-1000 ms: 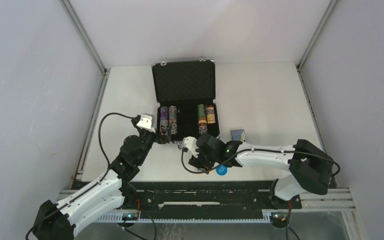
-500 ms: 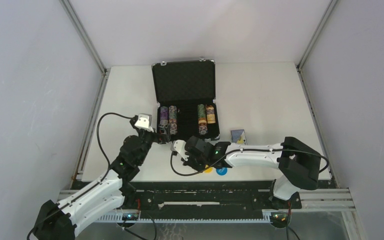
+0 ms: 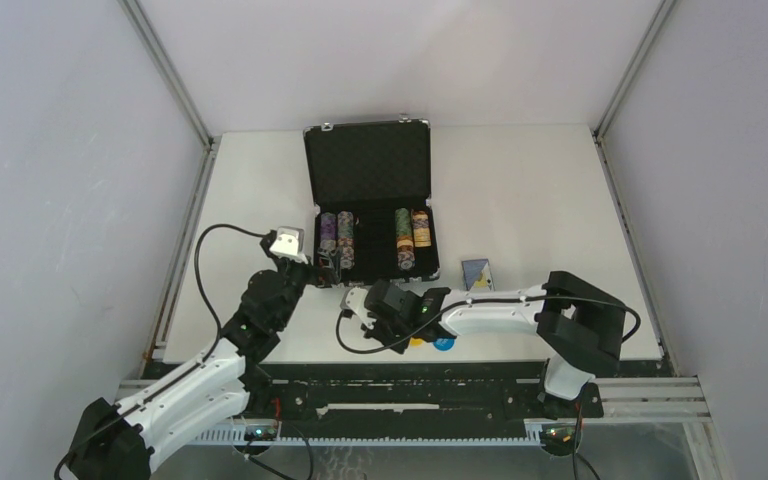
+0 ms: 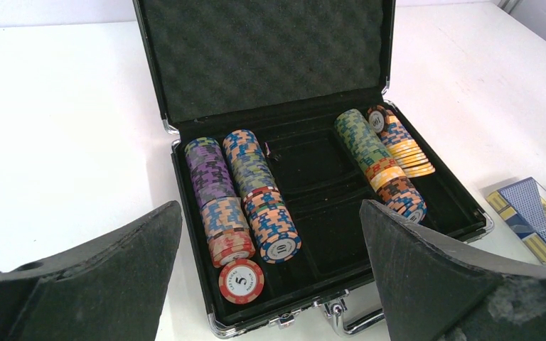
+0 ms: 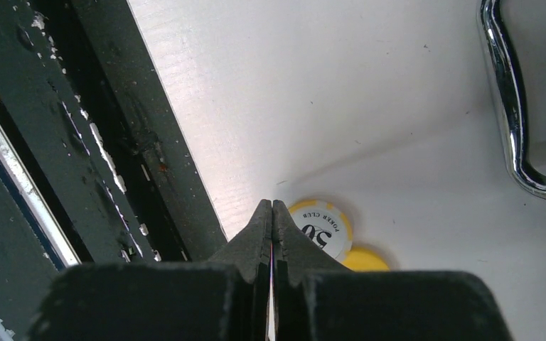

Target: Pack up texas hold em set

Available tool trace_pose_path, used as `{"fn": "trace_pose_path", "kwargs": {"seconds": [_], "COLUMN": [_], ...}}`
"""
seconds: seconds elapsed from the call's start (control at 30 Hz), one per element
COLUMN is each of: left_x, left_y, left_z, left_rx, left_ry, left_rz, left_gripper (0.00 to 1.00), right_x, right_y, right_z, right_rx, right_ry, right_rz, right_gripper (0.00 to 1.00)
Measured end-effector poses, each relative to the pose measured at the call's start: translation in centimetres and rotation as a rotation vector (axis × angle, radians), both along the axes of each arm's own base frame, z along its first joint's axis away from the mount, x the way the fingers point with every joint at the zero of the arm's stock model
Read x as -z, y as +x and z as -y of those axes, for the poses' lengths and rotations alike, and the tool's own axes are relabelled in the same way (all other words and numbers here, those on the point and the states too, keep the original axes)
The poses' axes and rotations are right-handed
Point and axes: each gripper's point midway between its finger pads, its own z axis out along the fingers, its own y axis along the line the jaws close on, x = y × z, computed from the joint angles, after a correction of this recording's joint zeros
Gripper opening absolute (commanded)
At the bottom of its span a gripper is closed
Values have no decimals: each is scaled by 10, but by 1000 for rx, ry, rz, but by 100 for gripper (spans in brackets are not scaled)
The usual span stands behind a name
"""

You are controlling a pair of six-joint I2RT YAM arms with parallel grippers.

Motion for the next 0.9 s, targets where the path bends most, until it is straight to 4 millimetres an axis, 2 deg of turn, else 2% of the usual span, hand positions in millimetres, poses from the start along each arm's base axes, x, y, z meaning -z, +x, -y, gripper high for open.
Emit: {"fn": "trace_pose_path", "kwargs": {"seconds": [0.47,0.9], "left_x": [5,6], "left_y": [1,1], "left_z": [1,1], "left_rx": [0,1], "left_ry": [9,8], "left_rz": [-14,-17], "left_gripper": [100,100], "right_x": [12,12], "right_y": [-1,5], "right_z": [2,2], "right_rx": [9,44], "right_ry": [-37,-44], "right_rz": [-14,5], "right_gripper": [0,0]}}
